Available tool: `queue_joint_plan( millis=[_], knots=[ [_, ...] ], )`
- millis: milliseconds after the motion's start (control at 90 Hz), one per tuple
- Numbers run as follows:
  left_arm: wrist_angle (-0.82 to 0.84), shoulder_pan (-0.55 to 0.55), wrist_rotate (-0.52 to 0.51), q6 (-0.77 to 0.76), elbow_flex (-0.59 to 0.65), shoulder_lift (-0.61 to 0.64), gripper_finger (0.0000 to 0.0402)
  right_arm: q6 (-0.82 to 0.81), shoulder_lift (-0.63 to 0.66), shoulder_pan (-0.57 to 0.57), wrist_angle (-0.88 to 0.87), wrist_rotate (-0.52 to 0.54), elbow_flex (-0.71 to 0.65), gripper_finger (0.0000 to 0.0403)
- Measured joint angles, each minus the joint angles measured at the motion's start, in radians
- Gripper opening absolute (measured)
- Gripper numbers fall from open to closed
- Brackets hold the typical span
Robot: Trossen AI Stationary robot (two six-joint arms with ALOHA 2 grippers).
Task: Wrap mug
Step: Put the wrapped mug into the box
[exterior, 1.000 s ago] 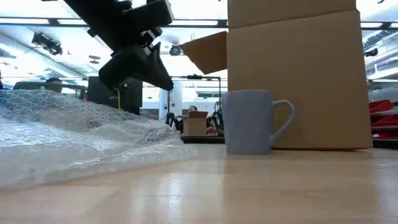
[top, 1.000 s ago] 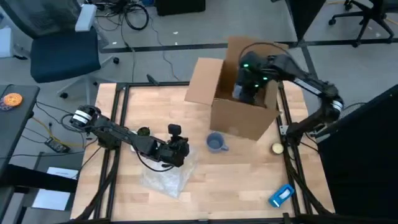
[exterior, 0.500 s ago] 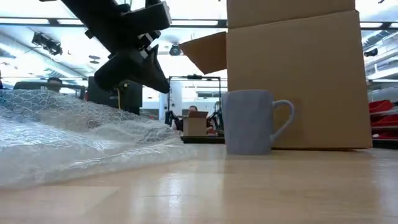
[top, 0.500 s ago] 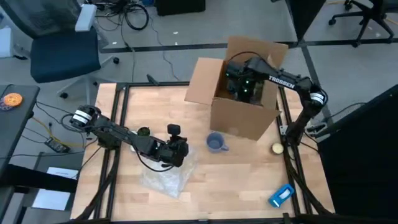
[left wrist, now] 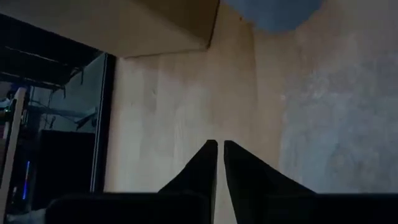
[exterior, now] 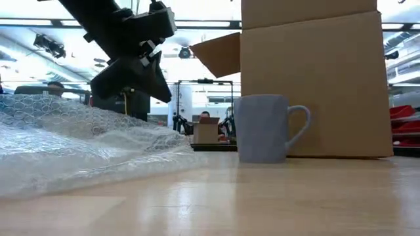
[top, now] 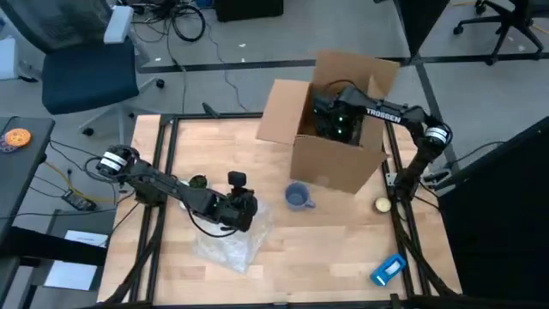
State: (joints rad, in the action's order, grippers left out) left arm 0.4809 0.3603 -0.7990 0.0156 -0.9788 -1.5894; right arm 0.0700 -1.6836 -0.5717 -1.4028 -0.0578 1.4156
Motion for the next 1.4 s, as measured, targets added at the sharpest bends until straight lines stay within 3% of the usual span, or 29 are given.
queue_joint_plan(
  millis=[400,967,1178,1400],
  knots=[
    [0.02,0.01,-0.003,-0.001,-0.025,0.0,0.0015,-0.004,0.004,0.0,0.245,-0.069,-0.208,0.0012],
    [0.025,0.009,-0.004,-0.002,-0.025,0.0,0.0015,-0.026,0.001,0.014,0.345,-0.089,-0.219,0.0054],
    [0.054,0.009,-0.005,-0.021,-0.025,0.0,0.0015,-0.064,-0.002,0.02,0.268,-0.065,-0.17,0.0108],
    [0.085,0.009,-0.008,-0.027,-0.025,0.016,0.0015,-0.101,0.002,0.046,0.176,-0.021,-0.016,0.0178]
  ],
)
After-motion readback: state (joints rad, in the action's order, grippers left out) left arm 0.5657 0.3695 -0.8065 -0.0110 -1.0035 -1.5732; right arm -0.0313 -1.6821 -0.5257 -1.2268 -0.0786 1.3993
